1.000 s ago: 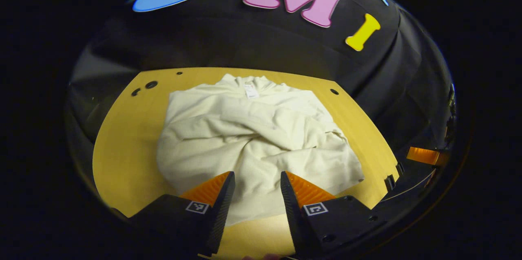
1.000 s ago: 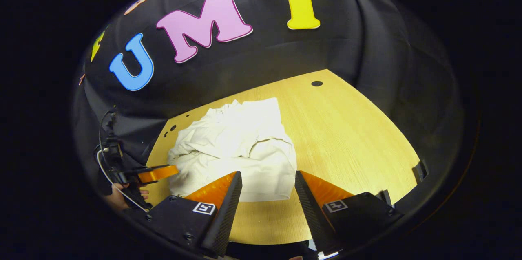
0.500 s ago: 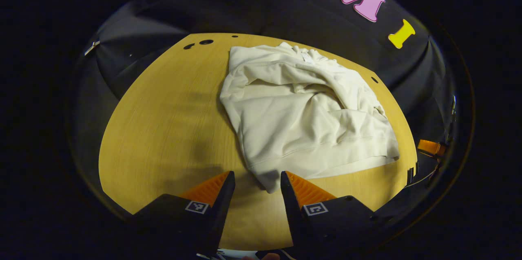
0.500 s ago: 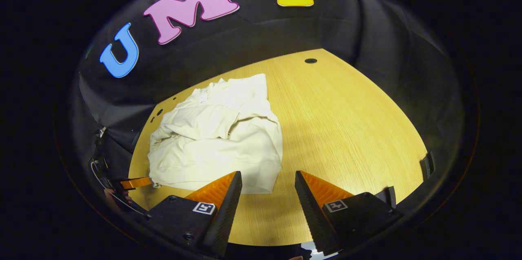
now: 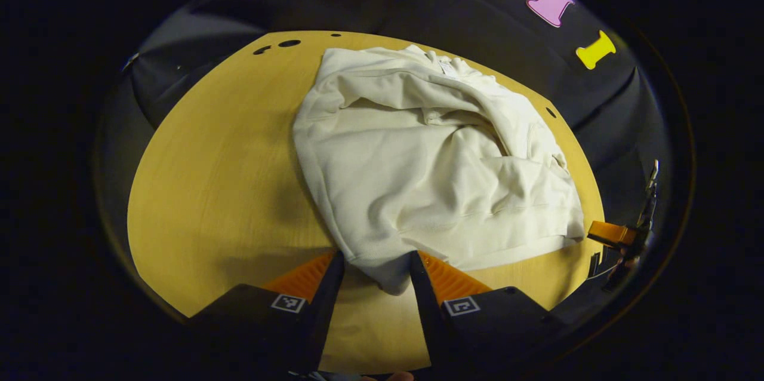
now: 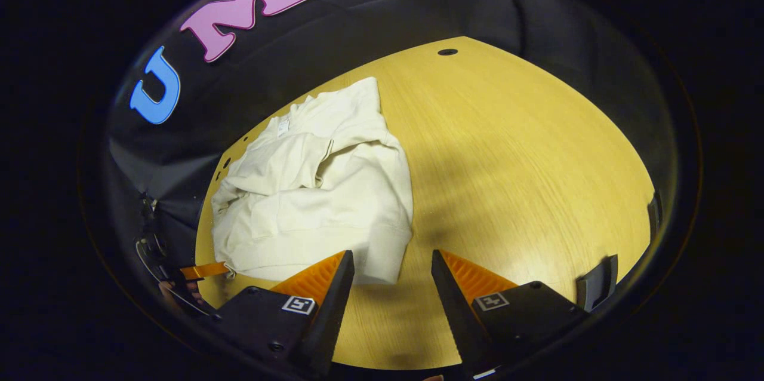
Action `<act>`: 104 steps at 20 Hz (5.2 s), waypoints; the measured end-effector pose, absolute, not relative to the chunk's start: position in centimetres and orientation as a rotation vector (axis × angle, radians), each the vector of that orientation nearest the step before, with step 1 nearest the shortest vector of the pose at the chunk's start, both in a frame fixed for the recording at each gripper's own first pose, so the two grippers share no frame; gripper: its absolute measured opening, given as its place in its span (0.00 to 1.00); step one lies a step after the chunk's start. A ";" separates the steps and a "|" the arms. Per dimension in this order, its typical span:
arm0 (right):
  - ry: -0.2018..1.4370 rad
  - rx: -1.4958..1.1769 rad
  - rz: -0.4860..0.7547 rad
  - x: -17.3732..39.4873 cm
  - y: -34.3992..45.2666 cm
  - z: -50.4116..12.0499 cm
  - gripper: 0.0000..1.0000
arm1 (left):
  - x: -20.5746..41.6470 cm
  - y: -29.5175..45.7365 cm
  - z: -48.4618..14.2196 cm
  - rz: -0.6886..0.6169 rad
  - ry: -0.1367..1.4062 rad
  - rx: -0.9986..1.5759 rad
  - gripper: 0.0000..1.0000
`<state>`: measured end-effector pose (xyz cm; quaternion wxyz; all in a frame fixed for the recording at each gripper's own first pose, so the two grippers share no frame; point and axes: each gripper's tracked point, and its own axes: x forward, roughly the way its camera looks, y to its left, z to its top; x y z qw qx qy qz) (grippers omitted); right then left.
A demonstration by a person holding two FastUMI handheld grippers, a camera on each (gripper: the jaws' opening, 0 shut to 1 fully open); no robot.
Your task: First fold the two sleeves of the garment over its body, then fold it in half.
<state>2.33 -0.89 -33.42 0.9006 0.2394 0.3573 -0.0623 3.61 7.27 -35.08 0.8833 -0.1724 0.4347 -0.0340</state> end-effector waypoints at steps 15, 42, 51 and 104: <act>0.777 0.491 -0.111 4.5 2.4 -35.5 0.84 | 5.1 5.8 -34.8 -0.063 0.891 -0.644 0.72; 0.460 0.433 -0.080 7.4 3.4 -23.8 0.05 | 7.8 7.1 -26.1 -0.146 0.653 -0.516 0.06; 0.313 0.477 -0.051 11.3 3.6 -16.8 0.05 | 11.0 8.4 -19.0 -0.143 0.504 -0.540 0.06; 0.542 0.575 -0.175 34.4 -0.6 -29.7 0.25 | 34.4 12.2 -30.1 0.109 0.630 -0.515 0.25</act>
